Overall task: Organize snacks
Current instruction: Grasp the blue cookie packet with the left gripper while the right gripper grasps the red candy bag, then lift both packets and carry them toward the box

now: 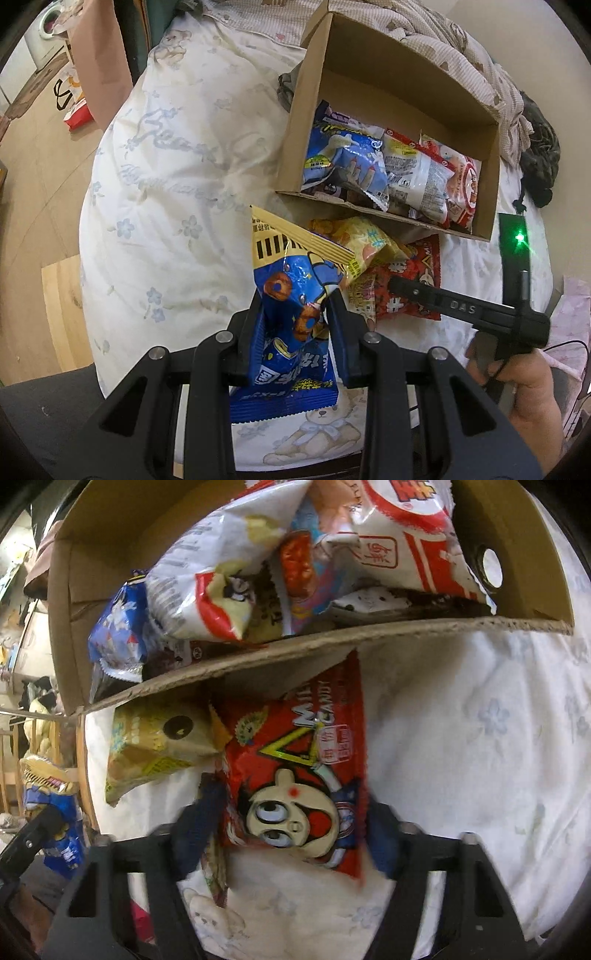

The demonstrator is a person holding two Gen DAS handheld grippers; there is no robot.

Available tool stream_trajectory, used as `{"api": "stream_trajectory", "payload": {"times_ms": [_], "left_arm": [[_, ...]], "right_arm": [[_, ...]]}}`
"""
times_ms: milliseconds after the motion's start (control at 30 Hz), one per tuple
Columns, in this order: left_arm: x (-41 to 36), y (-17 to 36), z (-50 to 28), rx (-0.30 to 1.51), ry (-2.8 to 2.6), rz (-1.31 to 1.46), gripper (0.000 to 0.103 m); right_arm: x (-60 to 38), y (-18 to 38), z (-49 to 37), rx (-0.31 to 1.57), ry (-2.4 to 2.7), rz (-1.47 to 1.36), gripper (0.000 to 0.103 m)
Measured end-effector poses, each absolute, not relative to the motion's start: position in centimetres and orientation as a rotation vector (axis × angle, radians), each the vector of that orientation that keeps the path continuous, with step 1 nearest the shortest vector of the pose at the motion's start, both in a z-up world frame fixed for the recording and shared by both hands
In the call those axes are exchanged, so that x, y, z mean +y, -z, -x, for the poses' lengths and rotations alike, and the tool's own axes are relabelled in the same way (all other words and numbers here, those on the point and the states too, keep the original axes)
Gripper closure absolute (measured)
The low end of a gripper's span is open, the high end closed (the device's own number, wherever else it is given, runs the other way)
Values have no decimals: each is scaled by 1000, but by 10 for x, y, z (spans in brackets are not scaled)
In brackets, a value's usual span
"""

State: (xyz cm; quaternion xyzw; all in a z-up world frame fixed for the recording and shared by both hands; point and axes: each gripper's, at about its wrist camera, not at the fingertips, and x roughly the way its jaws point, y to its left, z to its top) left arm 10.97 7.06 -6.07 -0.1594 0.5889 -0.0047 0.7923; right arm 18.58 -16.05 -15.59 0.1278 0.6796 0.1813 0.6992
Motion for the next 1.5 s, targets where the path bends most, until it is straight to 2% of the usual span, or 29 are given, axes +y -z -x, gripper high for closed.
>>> {"api": "stream_trajectory", "payload": {"times_ms": [100,300,633,833,1033,1300,1500], "left_arm": [[69,63,-111,1268,0,333,76],[64,67,-112,1276,-8,306,76],[52,75,-114,1274,-31,224,76],[53,84,-118,1260,-81,144,76],[60,86,-118,1235,-89,132,76],[49,69,-110,1143,-63,62,76],[59,34,-107,1074,-41,131,76]], "right_arm": [[-165,151,-182,1518,-429,-306,58],[-187,139,-170,1481,-448,-331,66],[-249,111,-151,1393,-424,-366,67],[-268,78,-144,1289,-378,-359,68],[-285,50,-129,1159,-441,-478,68],[-282,28,-129,1019,-564,-599,68],[-288,24,-135,975,-533,-653,68]]}}
